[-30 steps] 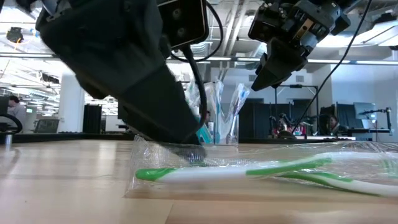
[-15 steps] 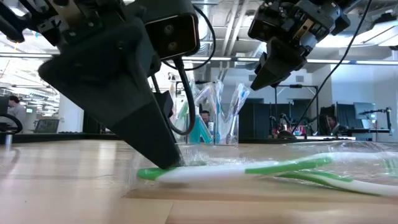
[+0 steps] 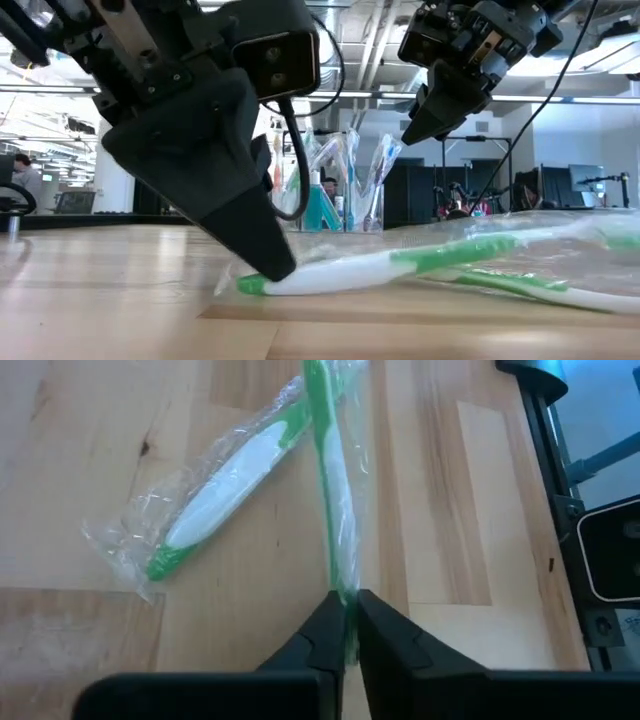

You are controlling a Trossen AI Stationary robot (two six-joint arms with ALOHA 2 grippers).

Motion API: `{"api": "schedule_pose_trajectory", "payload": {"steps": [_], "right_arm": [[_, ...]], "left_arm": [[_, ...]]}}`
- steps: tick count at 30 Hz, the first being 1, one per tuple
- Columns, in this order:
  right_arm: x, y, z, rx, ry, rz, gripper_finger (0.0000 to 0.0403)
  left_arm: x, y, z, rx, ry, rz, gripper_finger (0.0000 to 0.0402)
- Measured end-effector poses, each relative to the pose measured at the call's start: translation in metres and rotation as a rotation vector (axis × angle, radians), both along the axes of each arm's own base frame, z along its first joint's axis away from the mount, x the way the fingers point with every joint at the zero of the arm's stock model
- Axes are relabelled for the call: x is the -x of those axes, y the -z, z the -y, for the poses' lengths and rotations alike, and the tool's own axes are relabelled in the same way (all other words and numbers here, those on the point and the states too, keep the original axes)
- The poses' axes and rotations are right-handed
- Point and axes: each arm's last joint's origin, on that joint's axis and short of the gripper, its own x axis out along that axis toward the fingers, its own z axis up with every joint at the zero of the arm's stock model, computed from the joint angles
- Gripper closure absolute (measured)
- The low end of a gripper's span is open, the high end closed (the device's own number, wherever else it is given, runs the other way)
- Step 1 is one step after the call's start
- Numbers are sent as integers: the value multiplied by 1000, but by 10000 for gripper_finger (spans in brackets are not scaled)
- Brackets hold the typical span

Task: Pick & Place toothbrushing station
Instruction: Put the bottom green toothbrush into the transparent organizer

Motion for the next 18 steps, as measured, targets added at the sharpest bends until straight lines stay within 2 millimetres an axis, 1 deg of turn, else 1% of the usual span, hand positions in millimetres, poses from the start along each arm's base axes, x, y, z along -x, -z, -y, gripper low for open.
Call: {"api": "schedule_pose_trajectory", "payload": {"steps": [4, 13, 18], "right_arm": [[0, 0, 0, 5, -5, 3, 402], [-1, -1, 0, 4, -5, 16, 402], [-1, -1, 0, 5, -7, 20, 402]], "left_arm": [[0, -2, -1, -5, -6, 4, 400], [2, -9, 0, -7, -11, 19, 401], [8, -17, 0, -54, -35, 14, 401]]}}
